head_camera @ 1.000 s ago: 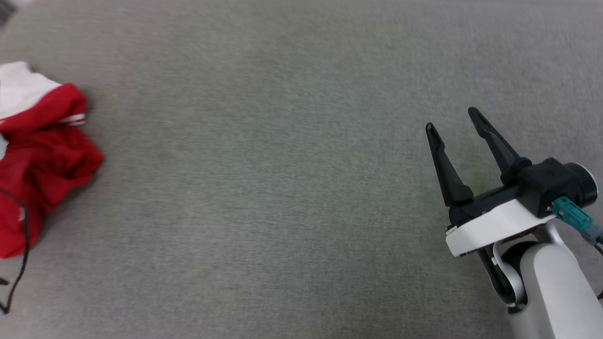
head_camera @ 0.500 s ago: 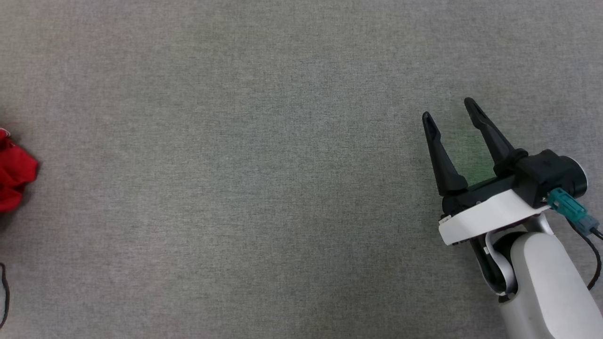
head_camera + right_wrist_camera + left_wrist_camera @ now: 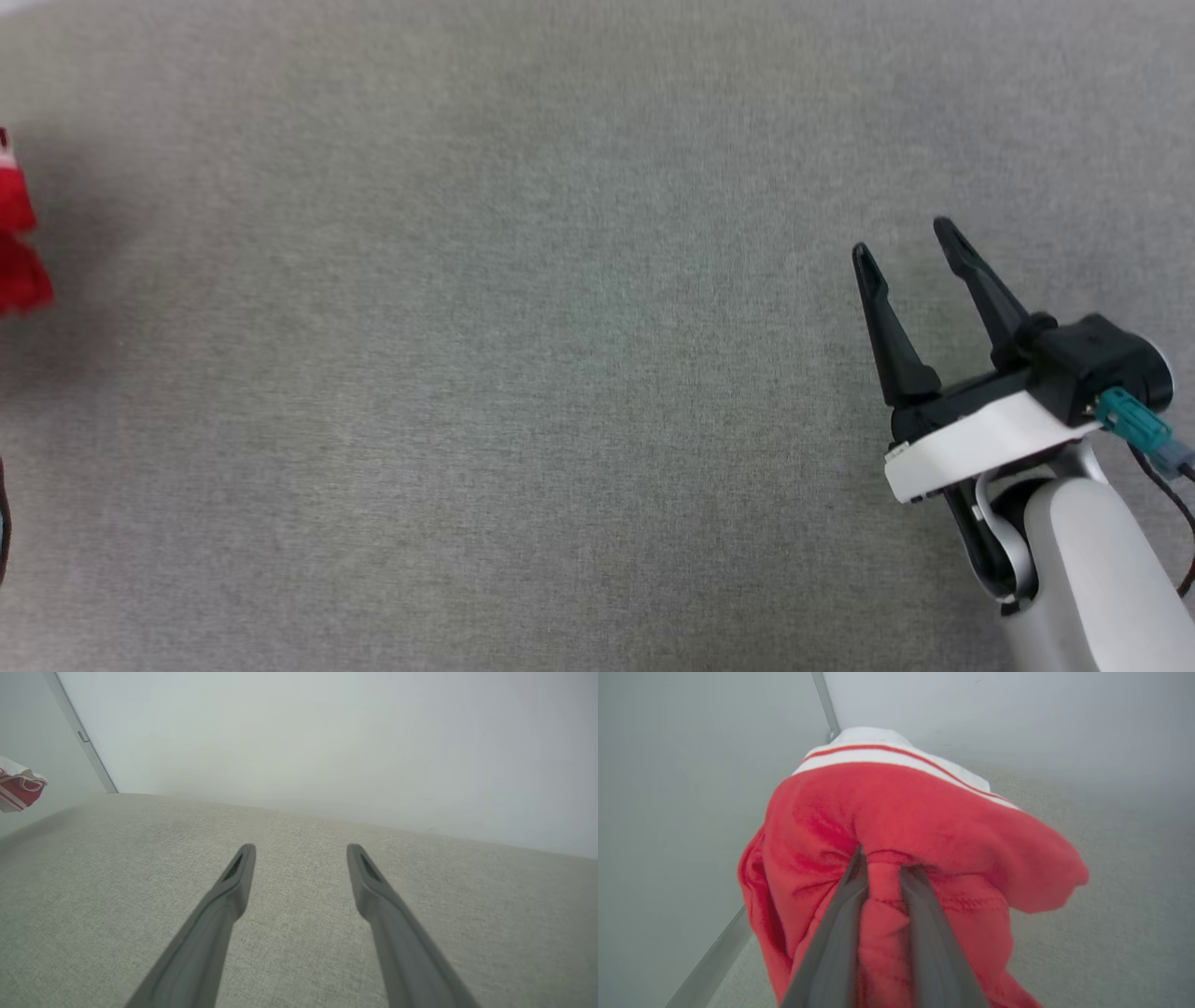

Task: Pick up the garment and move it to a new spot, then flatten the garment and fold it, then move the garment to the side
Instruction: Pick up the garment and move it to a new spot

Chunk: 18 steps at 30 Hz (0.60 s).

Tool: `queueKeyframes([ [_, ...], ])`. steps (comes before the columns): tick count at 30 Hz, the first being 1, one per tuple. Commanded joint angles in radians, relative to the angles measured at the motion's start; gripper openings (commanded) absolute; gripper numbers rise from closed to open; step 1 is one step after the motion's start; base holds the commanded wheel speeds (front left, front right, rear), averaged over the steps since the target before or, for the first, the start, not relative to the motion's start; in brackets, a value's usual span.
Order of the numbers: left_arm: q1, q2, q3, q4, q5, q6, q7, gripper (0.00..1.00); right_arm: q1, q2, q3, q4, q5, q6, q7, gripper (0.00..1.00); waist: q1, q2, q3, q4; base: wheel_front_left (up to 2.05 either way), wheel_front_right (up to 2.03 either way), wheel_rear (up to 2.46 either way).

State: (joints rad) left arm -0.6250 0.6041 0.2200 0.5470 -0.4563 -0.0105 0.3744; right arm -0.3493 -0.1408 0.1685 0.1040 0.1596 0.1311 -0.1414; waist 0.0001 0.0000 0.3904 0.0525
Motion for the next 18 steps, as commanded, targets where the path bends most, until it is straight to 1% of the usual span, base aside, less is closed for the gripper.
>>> queueKeyframes([
  [1, -0.034, -0.005, -0.011, -0.003, 0.016, -0.01, -0.068, 0.0, 0.024, 0.003, -0.009, 0.001, 0.008, -0.001, -0.003, 1.0, -0.0001, 0.0, -0.058, 0.02, 0.0, 0.0, 0.0],
  [5, -0.098, -0.02, -0.06, 0.016, 0.066, -0.047, -0.273, 0.0, 0.066, 0.014, -0.035, -0.002, 0.002, -0.001, 0.005, 1.0, -0.0001, 0.0, -0.135, 0.034, 0.0, 0.0, 0.0],
  [8, -0.136, -0.05, -0.104, 0.033, 0.093, -0.068, -0.394, 0.0, 0.099, 0.023, -0.057, -0.006, 0.001, -0.001, 0.012, 1.0, -0.0001, 0.0, -0.191, 0.037, 0.0, 0.0, 0.0],
  [10, -0.154, -0.072, -0.13, 0.042, 0.106, -0.078, -0.452, 0.0, 0.123, 0.029, -0.072, -0.013, -0.004, -0.001, 0.019, 1.0, -0.0001, 0.0, -0.224, 0.034, 0.0, 0.0, 0.0],
  [12, -0.167, -0.099, -0.159, 0.045, 0.119, -0.082, -0.499, 0.0, 0.148, 0.034, -0.086, -0.018, -0.007, -0.001, 0.027, 1.0, -0.0001, 0.0, -0.257, 0.029, 0.0, 0.0, 0.0],
  [14, -0.179, -0.139, -0.189, 0.039, 0.126, -0.084, -0.527, 0.0, 0.169, 0.039, -0.098, -0.026, -0.011, -0.001, 0.036, 1.0, -0.0001, 0.0, -0.283, 0.018, 0.0, 0.0, 0.0],
  [18, -0.158, -0.214, -0.246, 0.012, 0.135, -0.087, -0.552, 0.0, 0.214, 0.053, -0.12, -0.043, -0.014, -0.001, 0.054, 1.0, -0.0001, 0.0, -0.333, -0.019, 0.0, 0.0, 0.0],
])
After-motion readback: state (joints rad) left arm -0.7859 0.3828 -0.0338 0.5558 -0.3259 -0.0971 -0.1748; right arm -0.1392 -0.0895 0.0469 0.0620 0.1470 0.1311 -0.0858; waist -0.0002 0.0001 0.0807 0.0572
